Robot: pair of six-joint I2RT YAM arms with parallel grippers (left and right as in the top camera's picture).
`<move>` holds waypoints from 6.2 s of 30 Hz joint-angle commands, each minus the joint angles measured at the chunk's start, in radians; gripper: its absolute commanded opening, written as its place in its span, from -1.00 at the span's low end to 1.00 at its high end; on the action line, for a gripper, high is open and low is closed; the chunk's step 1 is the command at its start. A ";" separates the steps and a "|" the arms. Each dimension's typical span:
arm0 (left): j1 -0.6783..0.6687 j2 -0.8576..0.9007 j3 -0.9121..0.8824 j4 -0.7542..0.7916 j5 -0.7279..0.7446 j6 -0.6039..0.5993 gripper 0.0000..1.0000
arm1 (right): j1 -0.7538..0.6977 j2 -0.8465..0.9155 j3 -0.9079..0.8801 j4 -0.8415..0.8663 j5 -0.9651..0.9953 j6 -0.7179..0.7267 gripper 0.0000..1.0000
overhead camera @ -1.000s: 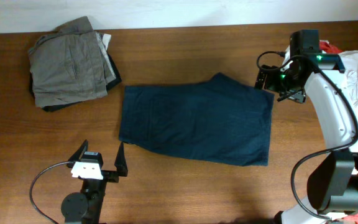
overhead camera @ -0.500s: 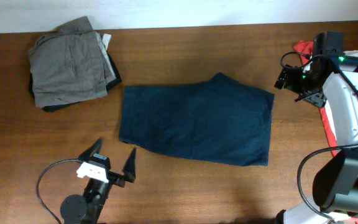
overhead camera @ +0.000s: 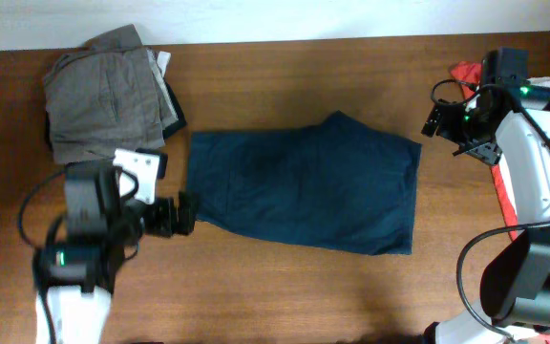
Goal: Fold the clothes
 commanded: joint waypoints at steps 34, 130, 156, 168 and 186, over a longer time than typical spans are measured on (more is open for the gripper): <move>0.009 0.816 0.241 -0.293 -0.093 -0.166 -0.99 | 0.002 -0.007 0.005 0.002 0.011 0.011 0.97; -0.751 1.193 1.012 -0.558 -0.163 -0.333 -0.90 | 0.002 -0.007 0.005 0.002 0.011 0.011 0.97; -0.806 1.380 1.006 -0.418 -0.179 -0.296 0.39 | 0.002 -0.007 0.005 0.002 0.011 0.011 0.97; -0.866 1.406 1.006 -0.395 -0.333 -0.330 -0.86 | 0.002 -0.007 0.005 0.002 0.011 0.011 0.97; -0.832 1.405 1.466 -0.834 -0.336 -0.367 -0.99 | 0.002 -0.007 0.005 0.002 0.012 0.011 0.97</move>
